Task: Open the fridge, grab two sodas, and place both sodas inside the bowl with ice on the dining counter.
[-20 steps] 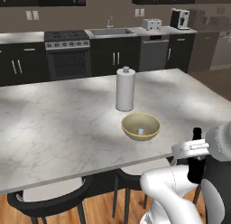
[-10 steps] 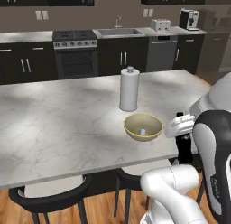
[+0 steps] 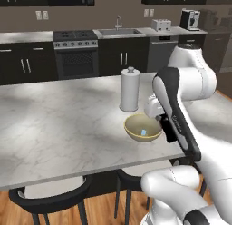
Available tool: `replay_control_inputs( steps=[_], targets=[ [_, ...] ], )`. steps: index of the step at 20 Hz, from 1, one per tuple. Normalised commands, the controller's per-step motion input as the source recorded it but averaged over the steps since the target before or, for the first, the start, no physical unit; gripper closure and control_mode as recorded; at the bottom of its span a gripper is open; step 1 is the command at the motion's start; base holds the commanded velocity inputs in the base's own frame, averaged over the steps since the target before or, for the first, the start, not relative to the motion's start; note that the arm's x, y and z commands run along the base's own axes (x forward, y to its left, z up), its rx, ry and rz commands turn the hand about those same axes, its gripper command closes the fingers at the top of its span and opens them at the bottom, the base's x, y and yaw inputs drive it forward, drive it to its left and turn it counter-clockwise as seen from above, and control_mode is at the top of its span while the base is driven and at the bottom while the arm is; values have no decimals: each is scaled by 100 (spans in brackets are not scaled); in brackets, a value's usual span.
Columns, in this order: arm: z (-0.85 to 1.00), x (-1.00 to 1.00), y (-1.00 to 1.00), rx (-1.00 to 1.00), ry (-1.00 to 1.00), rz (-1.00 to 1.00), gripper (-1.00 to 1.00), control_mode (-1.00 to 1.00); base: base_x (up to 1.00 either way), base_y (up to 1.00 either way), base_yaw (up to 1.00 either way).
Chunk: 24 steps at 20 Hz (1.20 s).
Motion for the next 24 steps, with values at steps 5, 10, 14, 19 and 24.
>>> replay_control_inputs(
  steps=[5, 10, 14, 19, 24],
  targets=[
    [-48, 54, -4, -8, 9, 41, 100, -100, 0, 0, 0],
    [-53, 32, -19, -4, 5, 52, 100, -100, 0, 0, 0],
    [-27, 28, -22, -1, 0, 52, 100, -100, 0, 0, 0],
    [0, 59, -6, 0, 0, 48, 100, -100, 0, 0, 0],
    [-8, 46, 0, -1, 5, 41, 100, -100, 0, 0, 0]
  ],
)
